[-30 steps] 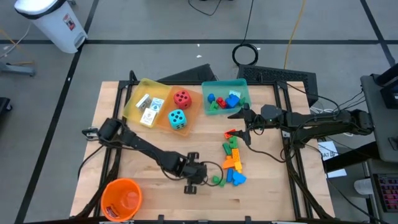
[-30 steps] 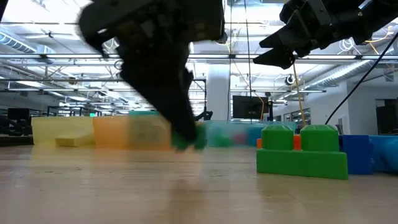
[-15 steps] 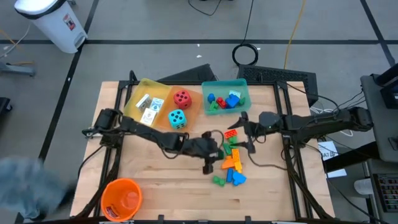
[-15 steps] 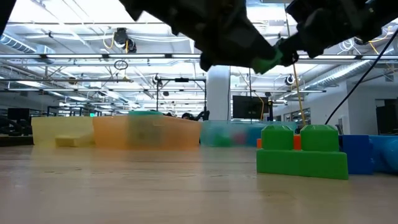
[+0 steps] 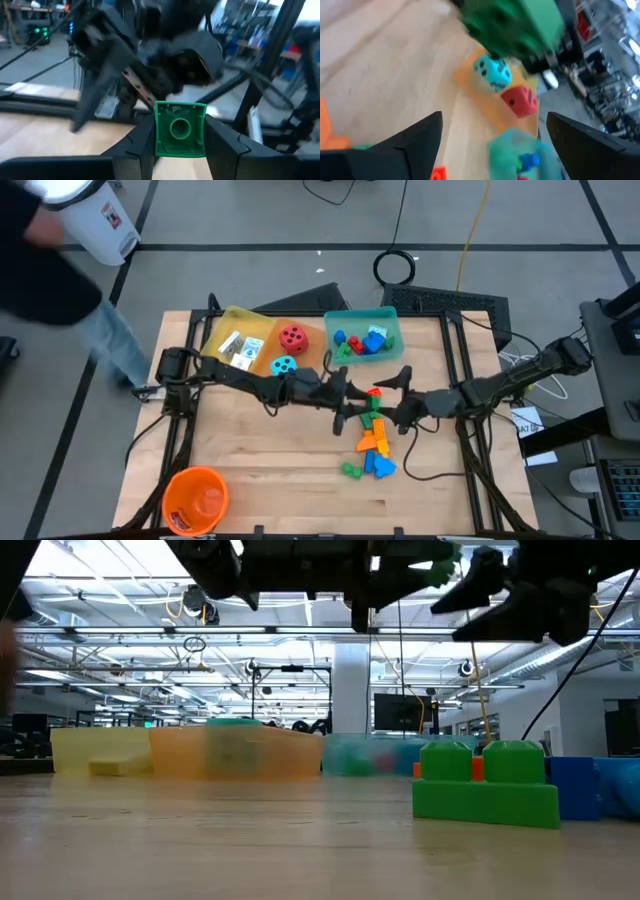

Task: Pick & Place Toys
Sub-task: Put the green game piece into the blue bin

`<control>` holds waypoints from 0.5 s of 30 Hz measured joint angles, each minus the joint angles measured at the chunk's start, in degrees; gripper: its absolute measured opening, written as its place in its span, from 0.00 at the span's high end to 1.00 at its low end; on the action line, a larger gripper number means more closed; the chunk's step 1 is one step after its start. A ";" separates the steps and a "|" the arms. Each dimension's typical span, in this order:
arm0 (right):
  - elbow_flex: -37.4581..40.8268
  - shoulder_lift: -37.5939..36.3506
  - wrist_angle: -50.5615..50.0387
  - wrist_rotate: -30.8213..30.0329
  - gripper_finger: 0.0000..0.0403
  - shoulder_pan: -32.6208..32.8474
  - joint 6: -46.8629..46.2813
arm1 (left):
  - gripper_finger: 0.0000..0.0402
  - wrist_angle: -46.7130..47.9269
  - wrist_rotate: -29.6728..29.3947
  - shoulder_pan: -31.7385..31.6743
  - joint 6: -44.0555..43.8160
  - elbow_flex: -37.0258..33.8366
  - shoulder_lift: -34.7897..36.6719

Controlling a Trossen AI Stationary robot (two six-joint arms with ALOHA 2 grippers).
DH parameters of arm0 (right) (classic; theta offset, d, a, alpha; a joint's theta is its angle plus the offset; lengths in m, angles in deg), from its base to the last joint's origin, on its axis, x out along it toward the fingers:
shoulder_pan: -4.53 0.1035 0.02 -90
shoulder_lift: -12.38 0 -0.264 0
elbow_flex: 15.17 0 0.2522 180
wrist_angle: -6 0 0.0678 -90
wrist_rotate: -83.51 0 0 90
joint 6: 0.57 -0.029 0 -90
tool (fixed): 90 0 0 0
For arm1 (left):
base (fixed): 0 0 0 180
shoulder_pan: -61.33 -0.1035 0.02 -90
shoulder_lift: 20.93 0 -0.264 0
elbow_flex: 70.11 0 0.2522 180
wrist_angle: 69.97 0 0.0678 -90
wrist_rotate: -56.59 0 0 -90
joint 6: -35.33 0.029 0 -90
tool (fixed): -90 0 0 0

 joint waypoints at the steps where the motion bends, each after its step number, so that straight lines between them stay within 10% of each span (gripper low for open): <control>1: 0.00 0.00 1.12 -0.02 0.19 0.36 0.78 | 0.67 -1.34 0.68 -0.64 -1.07 -0.27 0.00; 15: 4.47 7.21 37.34 -10.55 0.29 0.84 20.44 | 0.67 -11.04 0.28 -2.83 -9.10 -1.00 -0.04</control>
